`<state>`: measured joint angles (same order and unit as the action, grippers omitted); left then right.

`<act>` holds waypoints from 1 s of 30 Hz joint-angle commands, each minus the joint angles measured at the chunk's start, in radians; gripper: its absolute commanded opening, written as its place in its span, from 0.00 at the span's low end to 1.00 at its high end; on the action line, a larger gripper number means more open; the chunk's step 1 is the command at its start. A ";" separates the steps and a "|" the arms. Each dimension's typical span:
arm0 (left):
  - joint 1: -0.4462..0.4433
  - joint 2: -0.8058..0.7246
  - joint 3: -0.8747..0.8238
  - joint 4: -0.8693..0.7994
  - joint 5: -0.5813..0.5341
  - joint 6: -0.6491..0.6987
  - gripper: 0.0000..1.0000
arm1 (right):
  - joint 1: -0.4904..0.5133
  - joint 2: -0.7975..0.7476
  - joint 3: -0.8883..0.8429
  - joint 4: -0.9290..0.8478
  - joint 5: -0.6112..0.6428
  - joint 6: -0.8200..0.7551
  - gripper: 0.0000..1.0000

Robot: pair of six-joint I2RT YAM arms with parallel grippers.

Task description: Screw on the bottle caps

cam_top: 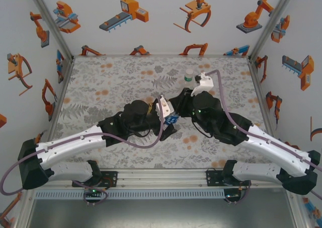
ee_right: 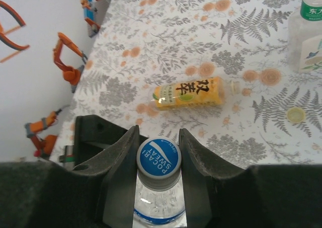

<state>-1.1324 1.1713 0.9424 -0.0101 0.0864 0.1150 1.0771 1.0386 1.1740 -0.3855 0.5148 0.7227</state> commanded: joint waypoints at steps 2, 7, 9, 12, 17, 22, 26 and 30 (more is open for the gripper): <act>0.017 -0.050 0.029 0.005 0.013 -0.005 0.79 | -0.025 0.002 -0.016 0.060 0.034 -0.128 0.00; 0.082 -0.099 0.007 -0.040 0.009 -0.075 0.84 | -0.083 0.029 -0.043 0.163 0.002 -0.274 0.00; 0.107 -0.123 -0.004 -0.065 -0.001 -0.106 0.85 | -0.117 0.043 -0.063 0.226 -0.026 -0.337 0.00; 0.136 -0.152 -0.011 -0.116 -0.045 -0.148 0.88 | -0.186 0.080 -0.093 0.337 -0.093 -0.418 0.00; 0.204 -0.150 0.013 -0.259 -0.056 -0.239 0.90 | -0.284 0.167 -0.178 0.635 -0.209 -0.605 0.00; 0.290 -0.137 0.011 -0.341 0.010 -0.311 0.86 | -0.398 0.333 -0.160 0.803 -0.322 -0.665 0.00; 0.328 -0.137 -0.008 -0.360 0.043 -0.321 0.85 | -0.460 0.461 -0.135 0.928 -0.396 -0.671 0.00; 0.351 -0.138 -0.013 -0.378 0.047 -0.301 0.85 | -0.492 0.585 -0.091 1.018 -0.456 -0.683 0.00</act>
<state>-0.7975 1.0393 0.9398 -0.3500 0.1028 -0.1715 0.5972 1.5780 1.0214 0.4656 0.1398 0.0727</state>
